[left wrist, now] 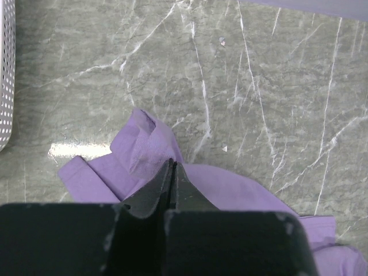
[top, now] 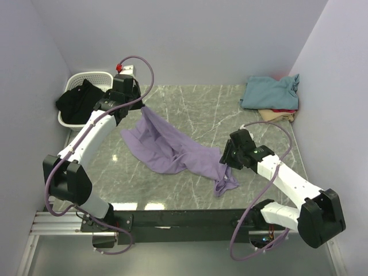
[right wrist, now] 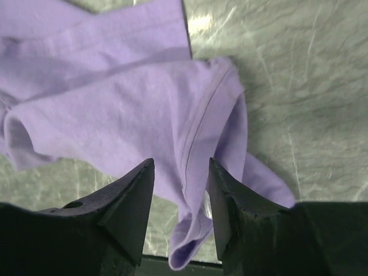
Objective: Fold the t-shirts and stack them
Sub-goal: Flatten the tshirt out
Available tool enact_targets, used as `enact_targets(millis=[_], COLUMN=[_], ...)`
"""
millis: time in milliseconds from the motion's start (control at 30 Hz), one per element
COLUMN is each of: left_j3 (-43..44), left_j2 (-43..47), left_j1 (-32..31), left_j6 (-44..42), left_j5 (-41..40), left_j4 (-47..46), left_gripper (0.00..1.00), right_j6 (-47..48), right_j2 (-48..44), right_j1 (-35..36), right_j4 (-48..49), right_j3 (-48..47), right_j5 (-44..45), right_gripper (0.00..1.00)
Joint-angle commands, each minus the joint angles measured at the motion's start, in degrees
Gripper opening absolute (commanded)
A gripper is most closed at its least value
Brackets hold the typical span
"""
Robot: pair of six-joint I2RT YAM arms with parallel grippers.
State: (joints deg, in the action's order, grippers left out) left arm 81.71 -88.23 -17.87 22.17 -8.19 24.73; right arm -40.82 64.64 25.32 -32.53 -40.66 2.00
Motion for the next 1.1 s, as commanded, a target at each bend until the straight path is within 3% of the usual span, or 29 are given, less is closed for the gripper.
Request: enact_targets(millis=[0,267,567,1067], left_j3=[1.08,1.87,1.52,1.78], left_j2=[0.16,-0.89,-0.9,-1.6], left_j1=[0.03,0.03,0.03,0.03], left_j6=[-0.11,-0.29,-0.29,-0.38], left_j5=[0.54,0.98,1.33,1.33], left_j4=[-1.26,-0.74,-0.74,-0.39], left_gripper=[0.01,0.01,0.01,0.01], right_j6=[-0.05,-0.4,0.03,5.31], right_j2=[-1.36,-0.13,5.23,14.28], right_j1=[-1.85,-4.66,-6.25,-6.78], right_j4=[2.83,4.84,13.54,17.77], right_j3=[0.94,5.5,8.76,2.35], right_j5=[3.1,0.56,-3.93,-2.72], right_gripper=[0.5,0.47,0.44,0.44])
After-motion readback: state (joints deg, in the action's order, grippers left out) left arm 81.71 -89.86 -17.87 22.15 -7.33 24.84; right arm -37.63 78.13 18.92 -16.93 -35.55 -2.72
